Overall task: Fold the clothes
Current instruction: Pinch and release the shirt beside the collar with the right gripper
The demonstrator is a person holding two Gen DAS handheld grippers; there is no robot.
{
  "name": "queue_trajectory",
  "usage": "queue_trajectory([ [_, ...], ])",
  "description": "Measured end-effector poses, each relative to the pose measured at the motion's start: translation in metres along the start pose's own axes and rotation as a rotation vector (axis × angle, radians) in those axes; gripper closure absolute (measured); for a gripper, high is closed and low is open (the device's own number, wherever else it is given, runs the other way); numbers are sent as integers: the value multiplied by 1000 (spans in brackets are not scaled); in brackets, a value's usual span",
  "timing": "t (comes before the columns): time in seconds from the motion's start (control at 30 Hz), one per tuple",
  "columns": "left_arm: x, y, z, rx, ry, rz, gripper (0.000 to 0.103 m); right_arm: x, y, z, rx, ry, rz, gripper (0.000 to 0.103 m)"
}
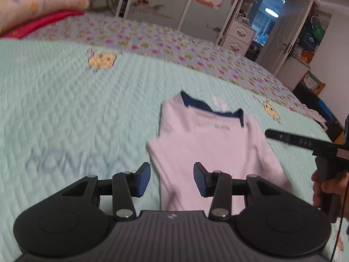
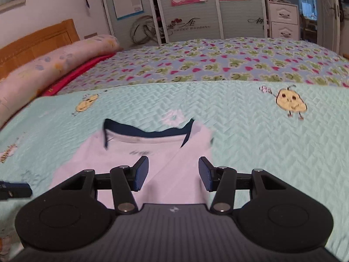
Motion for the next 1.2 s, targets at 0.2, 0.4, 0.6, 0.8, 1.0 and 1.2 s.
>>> queue_trajectory([
  [0.2,-9,10,20,-18,17,-22,57,-31,-13,-2,135,76,-6,54],
  [0.4,-13,27,22,-7,18,-47,57,-49,-9,4,127,83,-46,65],
  [0.6,-15,36,18,8,6,-65,57,-63,-2,13,99,95,-80,94],
  [0.8,-15,34,22,-22,12,-58,57,-63,4,41,-66,64,-65,103],
  [1.0,-17,31,28,-59,-7,-34,57,-53,7,79,-296,12,-18,98],
  [1.2,-18,25,40,-108,-10,0,57,-40,8,88,-324,45,25,74],
])
Point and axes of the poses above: each gripper's, at about its wrist camera, not at the fingertips, and x roughly against the way its jaws point, z to its right, y to its underside, the point moved 10 cm from there along -x, roughly the way its jaws point, and after that the axes turned 6 degrees about x, right-handed, at the moved point
